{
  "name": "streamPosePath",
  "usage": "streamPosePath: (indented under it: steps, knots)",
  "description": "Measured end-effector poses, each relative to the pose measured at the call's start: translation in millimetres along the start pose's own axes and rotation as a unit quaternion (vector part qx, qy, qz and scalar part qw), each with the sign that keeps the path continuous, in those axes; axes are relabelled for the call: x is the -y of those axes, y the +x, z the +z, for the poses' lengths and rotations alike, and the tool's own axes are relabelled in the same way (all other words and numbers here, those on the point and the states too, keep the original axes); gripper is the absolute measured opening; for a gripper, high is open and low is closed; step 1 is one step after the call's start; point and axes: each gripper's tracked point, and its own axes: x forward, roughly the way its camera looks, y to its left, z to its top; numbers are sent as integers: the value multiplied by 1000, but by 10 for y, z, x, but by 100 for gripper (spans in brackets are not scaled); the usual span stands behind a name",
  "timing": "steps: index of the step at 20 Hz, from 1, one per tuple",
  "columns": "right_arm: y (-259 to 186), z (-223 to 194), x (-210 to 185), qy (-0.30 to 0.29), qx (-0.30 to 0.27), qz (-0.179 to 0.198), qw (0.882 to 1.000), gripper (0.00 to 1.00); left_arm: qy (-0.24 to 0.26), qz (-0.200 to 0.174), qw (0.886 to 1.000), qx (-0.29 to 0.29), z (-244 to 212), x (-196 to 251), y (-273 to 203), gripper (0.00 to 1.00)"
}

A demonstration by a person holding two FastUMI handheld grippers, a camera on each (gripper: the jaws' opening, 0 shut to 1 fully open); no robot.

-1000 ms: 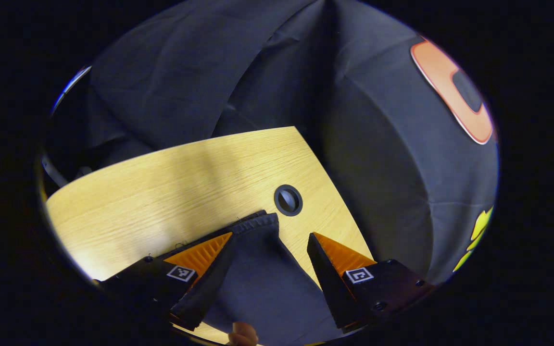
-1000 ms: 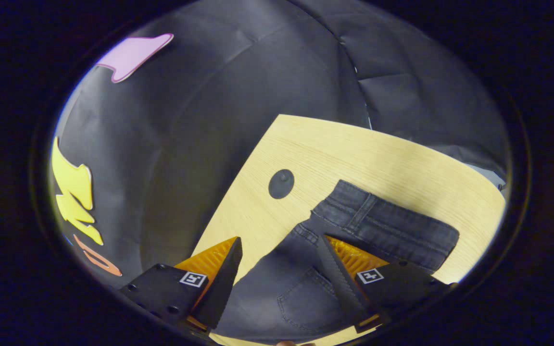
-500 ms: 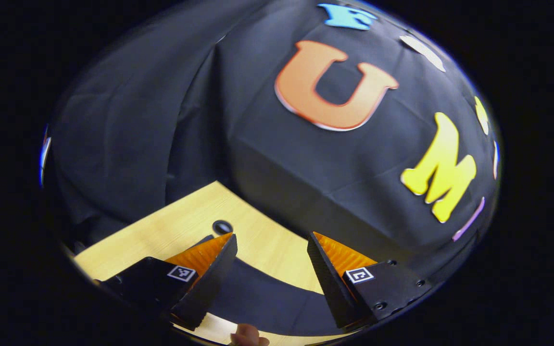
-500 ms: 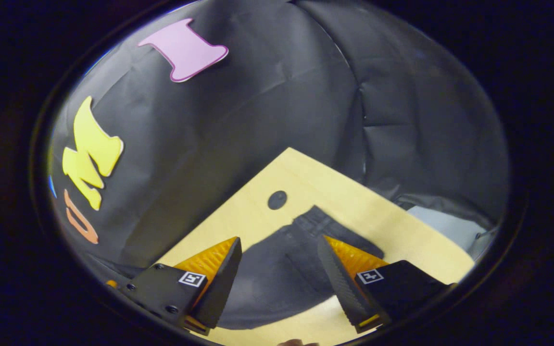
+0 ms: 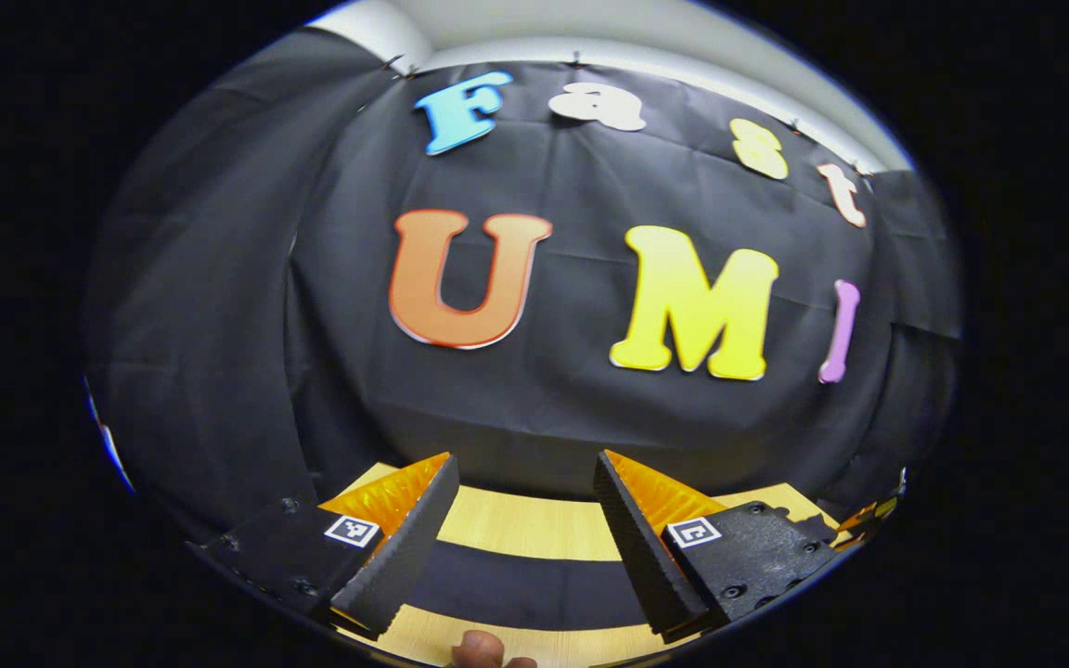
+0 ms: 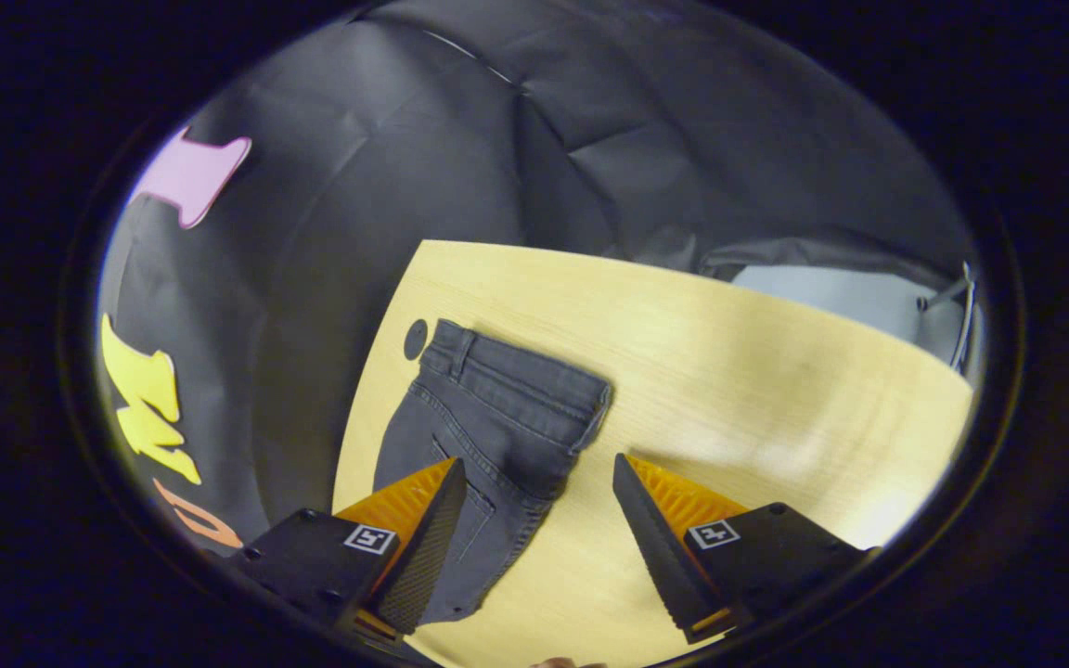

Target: Grasp the waist and the cuffs of the jeans and fold them to make the two legs overlap; first hold the waist and fold one-third of the jeans toward the cuffs, then hold the cuffs and fold the remaining one-third in the same direction to finish folding.

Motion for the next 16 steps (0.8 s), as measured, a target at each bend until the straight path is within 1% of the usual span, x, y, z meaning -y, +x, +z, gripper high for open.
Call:
streamPosePath:
  steps: [2,3,4,5,7,8,9,10,11,12,14,15,16]
  knots:
    - [68,-49,-29,21,-7,12,1000,98,-2,-18,1000,-2,24,229,-170,97]
    - [110,-44,-72,30,-8,23,999,98,-13,-28,1000,-7,12,346,-221,88]
    - [169,-41,-135,41,-7,33,999,98,-23,-33,999,-17,-26,431,-283,88]
    - [217,-23,-176,48,-5,41,998,98,-26,-34,999,-25,-55,475,-344,97]
    - [307,6,-258,66,-6,64,996,95,-25,-29,999,-37,-101,485,-441,97]
    - [320,11,-294,78,-8,76,994,92,-26,-25,998,-43,-106,471,-471,97]
    - [361,44,-315,94,-6,85,992,95,-30,-22,998,-46,-110,464,-505,97]
    - [402,52,-321,110,-8,94,989,93,-35,-18,998,-48,-100,444,-517,97]
    - [427,65,-300,120,-10,94,988,91,-40,-14,998,-50,-93,433,-526,97]
    - [493,78,-274,128,-10,89,988,75,-43,-9,998,-52,-91,410,-544,97]
    - [584,69,-311,146,-13,105,984,42,-45,-2,997,-54,-64,405,-585,97]
    - [612,50,-257,140,-10,98,985,38,-45,-1,997,-55,-58,425,-596,97]
    - [602,74,-253,128,-4,92,988,20,-44,-3,997,-57,-58,448,-609,97]
